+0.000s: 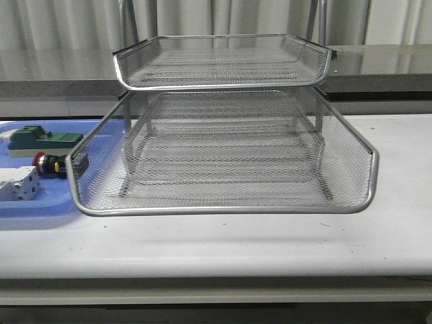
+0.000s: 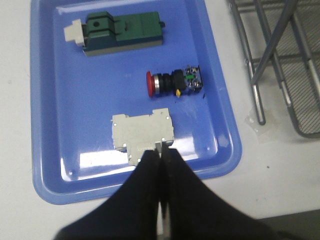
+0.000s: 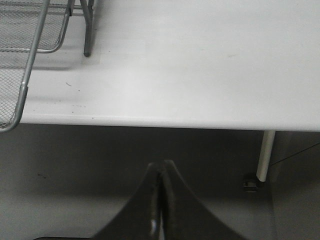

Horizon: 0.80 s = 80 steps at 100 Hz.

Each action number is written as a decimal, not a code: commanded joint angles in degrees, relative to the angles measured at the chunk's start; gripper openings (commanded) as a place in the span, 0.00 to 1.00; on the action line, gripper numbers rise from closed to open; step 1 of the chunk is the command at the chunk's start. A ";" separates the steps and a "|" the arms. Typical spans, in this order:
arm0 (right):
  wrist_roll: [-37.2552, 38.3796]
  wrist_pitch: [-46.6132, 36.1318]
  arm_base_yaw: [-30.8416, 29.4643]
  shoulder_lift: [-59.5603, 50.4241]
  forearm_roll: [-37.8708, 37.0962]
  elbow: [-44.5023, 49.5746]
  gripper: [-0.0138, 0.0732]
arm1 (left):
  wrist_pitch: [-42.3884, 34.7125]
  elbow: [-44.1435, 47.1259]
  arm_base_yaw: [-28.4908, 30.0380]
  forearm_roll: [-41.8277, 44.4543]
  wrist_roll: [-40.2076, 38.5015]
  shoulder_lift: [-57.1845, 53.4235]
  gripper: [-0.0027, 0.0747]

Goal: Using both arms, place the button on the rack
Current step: 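Release the tier and withdraw the right gripper, then lower the left gripper into the blue tray and grasp the red push button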

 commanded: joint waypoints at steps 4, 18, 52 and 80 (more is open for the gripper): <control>-0.02 -2.97 -0.17 0.35 -1.08 -1.90 0.08 | 3.53 -7.39 -0.57 -1.50 6.73 5.28 0.01; -0.02 -2.97 -0.17 0.35 -1.08 -1.90 0.08 | 6.83 -10.94 -0.57 -5.66 13.39 10.14 0.01; -0.02 -2.97 -0.17 0.35 -1.08 -1.90 0.08 | 8.93 -11.95 -0.68 -8.78 18.53 11.87 0.79; -0.02 -2.97 -0.17 0.35 -1.08 -1.90 0.08 | 8.60 -11.95 -0.68 -8.93 18.53 11.87 0.83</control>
